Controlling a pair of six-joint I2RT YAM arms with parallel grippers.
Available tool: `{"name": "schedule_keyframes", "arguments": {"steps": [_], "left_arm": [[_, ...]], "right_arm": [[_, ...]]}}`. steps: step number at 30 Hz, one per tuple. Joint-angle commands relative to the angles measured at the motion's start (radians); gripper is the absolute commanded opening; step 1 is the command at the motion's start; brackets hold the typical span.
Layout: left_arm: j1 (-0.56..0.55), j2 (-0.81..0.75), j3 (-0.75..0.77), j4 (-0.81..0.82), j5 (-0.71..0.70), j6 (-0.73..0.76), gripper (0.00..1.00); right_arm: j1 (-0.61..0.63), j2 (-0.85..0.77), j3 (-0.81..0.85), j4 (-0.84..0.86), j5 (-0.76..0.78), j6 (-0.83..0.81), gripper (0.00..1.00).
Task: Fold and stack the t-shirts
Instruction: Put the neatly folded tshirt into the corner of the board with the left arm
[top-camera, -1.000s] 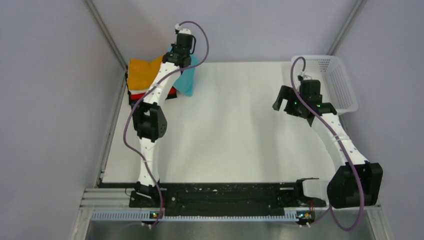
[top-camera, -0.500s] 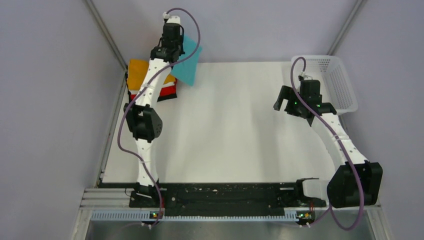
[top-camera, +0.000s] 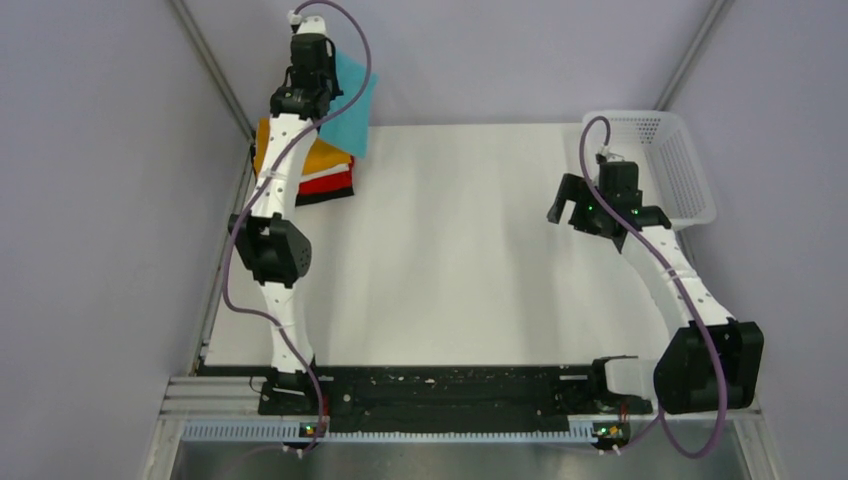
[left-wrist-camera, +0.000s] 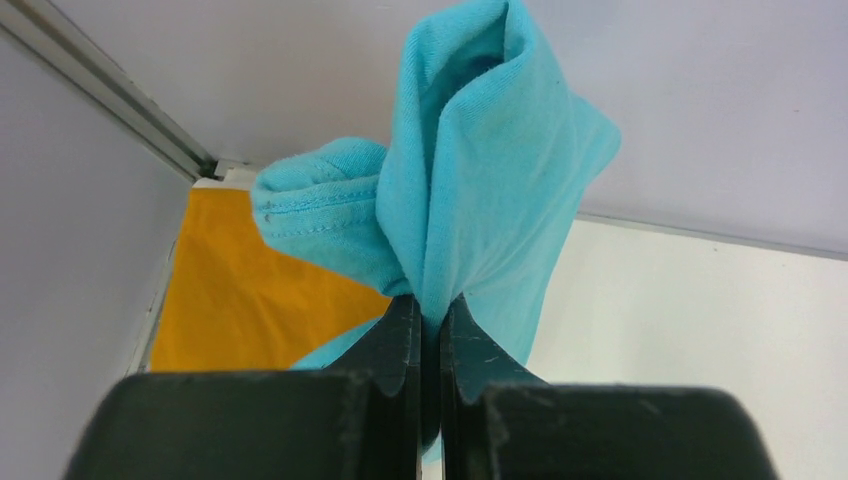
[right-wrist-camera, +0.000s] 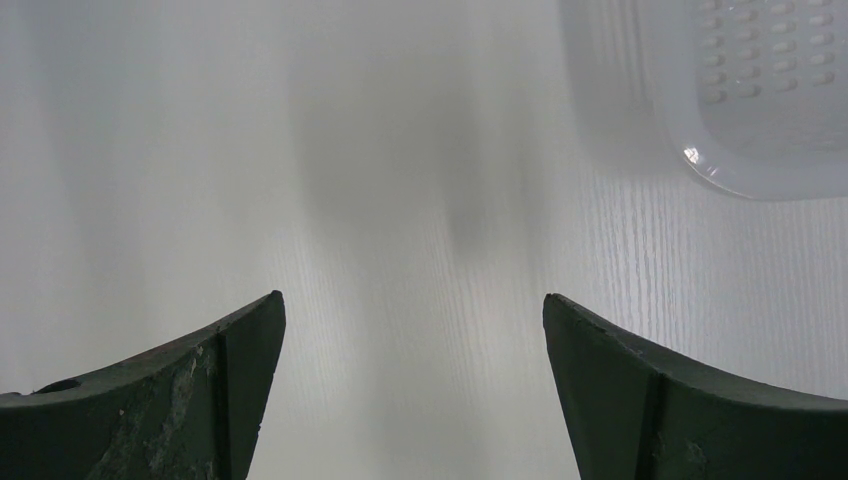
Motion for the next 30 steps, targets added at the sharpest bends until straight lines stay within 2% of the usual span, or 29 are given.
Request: {"name": "schedule_keyframes", "arguments": {"steps": [1, 10, 20, 30], "left_arm": [[0.043, -0.046, 0.036, 0.043, 0.017, -0.019, 0.00], [0.155, 0.008, 0.010, 0.027, 0.057, 0.006, 0.00], [0.258, 0.093, -0.034, 0.107, 0.261, 0.042, 0.00], [0.352, 0.184, 0.006, 0.104, 0.256, 0.009, 0.00]], "right_arm": [[-0.007, 0.014, 0.005, 0.019, 0.017, -0.008, 0.99], [-0.007, 0.045, 0.015, 0.007, 0.023, -0.008, 0.99], [-0.007, 0.091, 0.040, -0.037, 0.067, -0.010, 0.99], [-0.007, 0.136, 0.051, -0.048, 0.086, -0.012, 0.99]]}}
